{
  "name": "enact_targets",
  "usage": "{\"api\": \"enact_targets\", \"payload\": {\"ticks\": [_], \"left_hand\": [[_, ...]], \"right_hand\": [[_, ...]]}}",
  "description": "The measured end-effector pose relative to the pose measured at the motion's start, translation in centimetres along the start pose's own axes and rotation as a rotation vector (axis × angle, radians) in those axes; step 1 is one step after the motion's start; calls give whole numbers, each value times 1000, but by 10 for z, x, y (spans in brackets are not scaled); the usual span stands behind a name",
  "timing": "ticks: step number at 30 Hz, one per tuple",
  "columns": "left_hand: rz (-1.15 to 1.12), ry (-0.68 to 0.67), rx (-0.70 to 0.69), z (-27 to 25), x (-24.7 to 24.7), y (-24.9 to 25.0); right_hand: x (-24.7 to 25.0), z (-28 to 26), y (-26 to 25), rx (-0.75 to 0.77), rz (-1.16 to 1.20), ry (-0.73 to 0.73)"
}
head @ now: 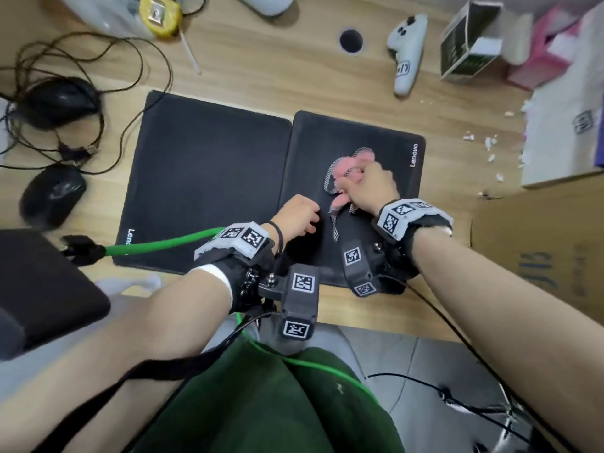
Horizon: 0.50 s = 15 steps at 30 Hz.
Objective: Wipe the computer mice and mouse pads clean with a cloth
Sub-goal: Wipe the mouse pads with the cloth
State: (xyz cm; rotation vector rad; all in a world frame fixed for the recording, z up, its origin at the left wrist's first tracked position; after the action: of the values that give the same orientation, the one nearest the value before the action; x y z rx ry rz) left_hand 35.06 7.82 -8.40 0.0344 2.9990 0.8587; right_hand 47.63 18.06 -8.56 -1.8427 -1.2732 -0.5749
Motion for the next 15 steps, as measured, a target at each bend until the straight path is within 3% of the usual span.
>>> {"api": "enact_targets", "payload": {"ticks": [5, 8, 12, 15], "left_hand": [[-139, 248, -66, 3, 86, 11], [-116, 396, -98, -5, 146, 6], [-27, 581, -135, -21, 220, -4], [25, 715, -86, -31, 276, -26]], "right_hand": [[-48, -30, -36, 52, -142, -193], [-54, -34, -55, -1, -86, -332], [-5, -5, -96, -47, 275, -144], [27, 6, -140, -26, 475, -55]]}}
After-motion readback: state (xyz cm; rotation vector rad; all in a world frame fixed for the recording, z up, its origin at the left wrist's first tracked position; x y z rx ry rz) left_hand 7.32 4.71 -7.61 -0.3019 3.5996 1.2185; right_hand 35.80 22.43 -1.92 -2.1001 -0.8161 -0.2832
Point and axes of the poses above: each hand's wrist, its own z-axis towards the middle knuckle, its own x-axis out of the back of the hand, y = z × x, the point moved 7 cm from there along z, towards the middle knuckle
